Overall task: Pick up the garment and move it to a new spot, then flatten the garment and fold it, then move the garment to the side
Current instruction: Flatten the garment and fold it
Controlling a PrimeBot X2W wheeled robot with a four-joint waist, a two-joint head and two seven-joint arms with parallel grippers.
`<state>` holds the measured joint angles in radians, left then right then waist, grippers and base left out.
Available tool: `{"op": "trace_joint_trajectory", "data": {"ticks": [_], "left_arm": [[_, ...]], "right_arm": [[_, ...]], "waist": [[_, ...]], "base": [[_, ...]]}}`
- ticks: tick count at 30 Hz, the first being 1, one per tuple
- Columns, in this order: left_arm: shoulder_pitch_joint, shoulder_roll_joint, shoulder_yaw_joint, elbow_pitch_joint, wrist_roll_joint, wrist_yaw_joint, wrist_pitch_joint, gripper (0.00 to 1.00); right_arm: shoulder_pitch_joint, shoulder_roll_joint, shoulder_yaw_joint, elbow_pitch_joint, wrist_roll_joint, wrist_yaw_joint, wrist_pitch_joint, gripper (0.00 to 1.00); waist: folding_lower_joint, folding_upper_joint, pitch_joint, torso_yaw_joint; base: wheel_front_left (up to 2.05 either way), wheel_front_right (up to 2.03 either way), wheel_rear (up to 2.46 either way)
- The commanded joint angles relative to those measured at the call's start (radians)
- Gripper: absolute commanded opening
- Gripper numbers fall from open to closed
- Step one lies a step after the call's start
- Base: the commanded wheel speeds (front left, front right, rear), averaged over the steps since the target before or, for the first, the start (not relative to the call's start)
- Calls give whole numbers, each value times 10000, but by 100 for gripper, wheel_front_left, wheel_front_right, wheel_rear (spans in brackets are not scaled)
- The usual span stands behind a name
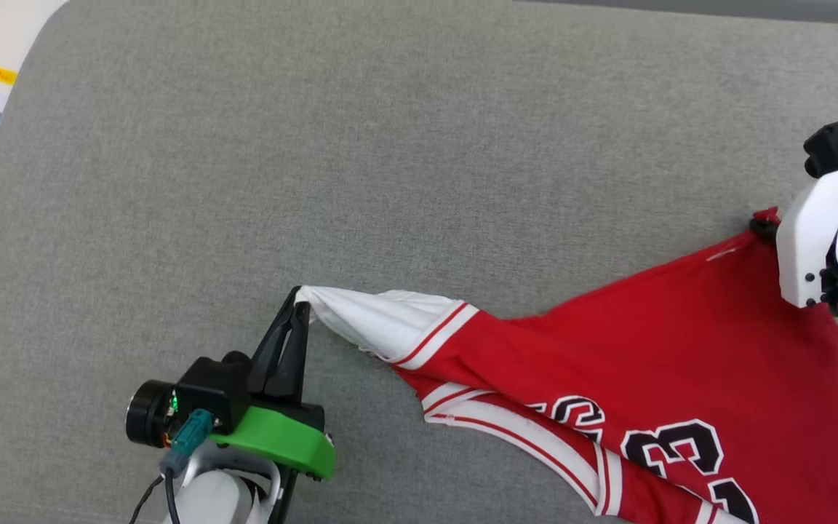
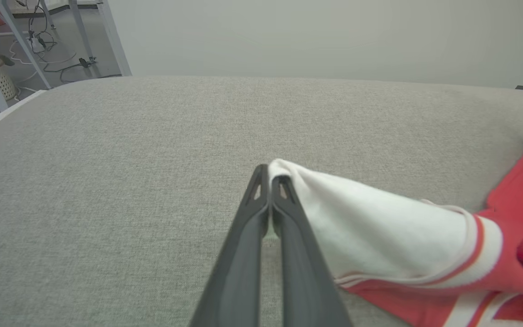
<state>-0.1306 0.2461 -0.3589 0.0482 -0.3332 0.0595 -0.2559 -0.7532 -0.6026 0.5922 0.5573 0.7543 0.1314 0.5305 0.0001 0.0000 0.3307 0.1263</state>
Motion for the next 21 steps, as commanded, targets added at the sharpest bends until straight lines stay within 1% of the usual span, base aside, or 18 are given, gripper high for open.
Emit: {"op": "trace_joint_trajectory", "data": {"ticks": [1,7,9,12,15,21], "left_arm": [[47,-17,96,-41,118,-2,-59,0],[108,113,327,-288,130,14,-59,0],[14,219,419,-420,153,-3,-59,0],[-289,453,549,-688,218,-51,-26,0],[-804,691,656,-949,296,-141,96,0],[-2327,1160,916,-1441,321,-480,478,0]], "right_arm": [[-169,-62,19,-7,160,-7,-394,0],[-204,-590,-48,-801,449,-7,-2114,0],[-135,-798,-80,-1112,446,-7,-2607,0],[-41,-946,-365,-1554,510,-7,-3348,0],[27,-991,-666,-1937,398,-7,-3861,0],[13,-789,-1612,-2759,-13,-7,-4524,0]], "waist": [[-1,0,-363,-212],[-1,0,-951,-424],[-1,0,-1114,-485],[-1,0,-1342,-617],[-1,0,-1505,-749],[-1,0,-1674,-1010]], "base": [[0,0,0],[0,0,0],[0,0,0],[0,0,0],[0,0,0],[0,0,0]]}}
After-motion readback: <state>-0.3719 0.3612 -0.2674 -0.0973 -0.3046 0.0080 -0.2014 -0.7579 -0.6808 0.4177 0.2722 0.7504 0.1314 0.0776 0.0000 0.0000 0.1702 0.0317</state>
